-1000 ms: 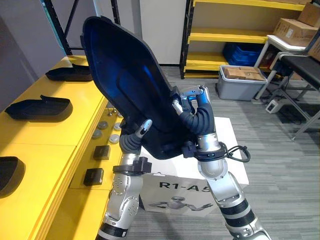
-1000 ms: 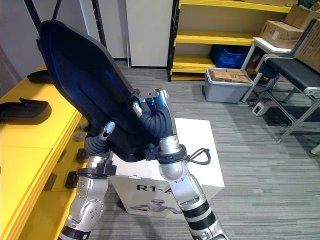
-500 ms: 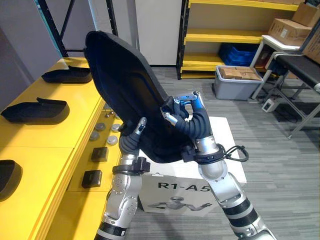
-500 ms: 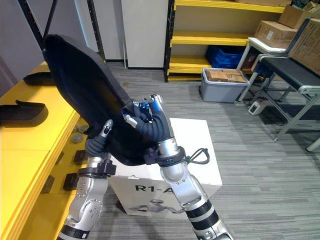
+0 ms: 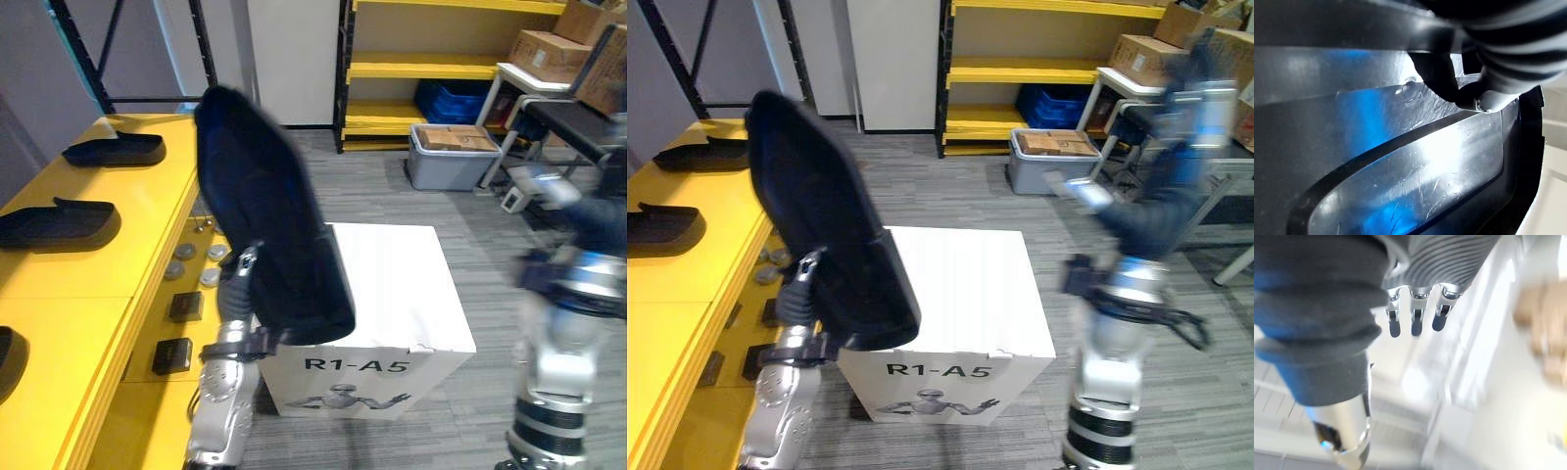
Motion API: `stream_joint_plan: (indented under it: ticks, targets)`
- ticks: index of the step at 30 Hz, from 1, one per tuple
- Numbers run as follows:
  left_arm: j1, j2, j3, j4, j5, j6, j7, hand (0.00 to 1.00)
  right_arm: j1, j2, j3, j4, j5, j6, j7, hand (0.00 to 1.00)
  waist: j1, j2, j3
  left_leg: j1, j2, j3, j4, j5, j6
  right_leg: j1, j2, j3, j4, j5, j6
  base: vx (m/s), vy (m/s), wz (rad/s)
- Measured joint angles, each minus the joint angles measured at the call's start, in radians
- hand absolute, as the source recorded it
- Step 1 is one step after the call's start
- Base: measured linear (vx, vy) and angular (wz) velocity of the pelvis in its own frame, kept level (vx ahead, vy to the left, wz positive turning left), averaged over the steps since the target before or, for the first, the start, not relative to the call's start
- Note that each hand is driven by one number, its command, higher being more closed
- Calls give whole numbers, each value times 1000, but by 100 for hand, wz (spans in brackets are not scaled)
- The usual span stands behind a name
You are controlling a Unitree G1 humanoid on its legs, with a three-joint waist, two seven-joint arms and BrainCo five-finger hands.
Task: Walk over and take plastic housings, then place them on the shelf
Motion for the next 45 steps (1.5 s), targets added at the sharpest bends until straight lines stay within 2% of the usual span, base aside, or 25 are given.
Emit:
stream_joint_plan:
  ticks: [4,6,8,11,15,21,26,30,37,41,43,45]
  targets:
    - [33,-8,33,-18,23,0,1,100,97,-9,-159,12,78,-26,-2,0,-15,2,-1,-2,3,12,1,-7,1,-7,1,11,0,0,0,19,12,-11]
    - [70,-11,55,-47,39,0,-1,100,178,-7,-210,98,115,-42,-11,0,-40,4,-7,-6,3,18,3,-9,2,-15,2,18,0,0,1,18,12,-11]
    - [89,-13,71,-60,42,0,-3,100,230,1,-221,193,121,-39,-16,0,-49,6,-12,-6,4,27,7,-15,3,-16,4,31,0,0,1,12,17,-17]
    - [114,-13,95,-76,44,-1,-3,100,346,43,-221,408,121,5,-16,0,-56,18,-20,-9,8,40,25,-33,1,-19,6,40,0,0,1,4,9,-15]
    - [153,-20,95,-96,44,-1,-7,100,425,114,-220,724,118,98,-8,0,-57,45,-35,-24,14,54,38,-46,2,-33,9,59,1,-1,2,7,10,-11]
    - [153,-36,79,-108,44,-1,-28,100,471,228,-210,1032,122,165,71,0,-53,49,-37,-11,23,66,44,-51,-3,-28,13,62,19,-9,4,10,2,-4]
    - [166,-46,46,-116,44,0,-33,100,529,294,-68,1154,135,207,161,0,-43,45,-33,-1,24,64,58,-62,-2,-30,9,56,76,-45,12,-29,9,4]
    - [168,-56,37,-115,43,8,-35,100,533,311,55,1214,116,231,226,0,-28,42,-33,0,20,55,61,-63,-2,-30,1,38,98,-56,11,-37,14,9]
    - [169,-64,17,-109,43,14,-39,100,521,293,138,1283,71,236,254,0,8,23,-35,0,4,9,61,-56,2,-31,-21,-8,155,-98,15,5,14,25]
    - [179,-64,17,-107,43,18,-34,100,478,267,208,1332,38,236,257,0,20,-1,-25,9,-8,-7,65,-50,2,-34,-40,-28,208,-135,19,9,15,20]
    - [187,-64,6,-107,43,19,-34,100,464,256,240,1353,26,236,256,0,25,-16,-14,4,-26,-44,68,-43,3,-39,-59,-64,250,-165,23,-14,-8,61]
    - [188,-69,3,-108,44,20,-34,100,454,253,258,1360,22,236,254,0,31,-31,10,-39,-51,-150,103,-37,6,-39,-101,-160,298,-201,33,-31,-21,125]
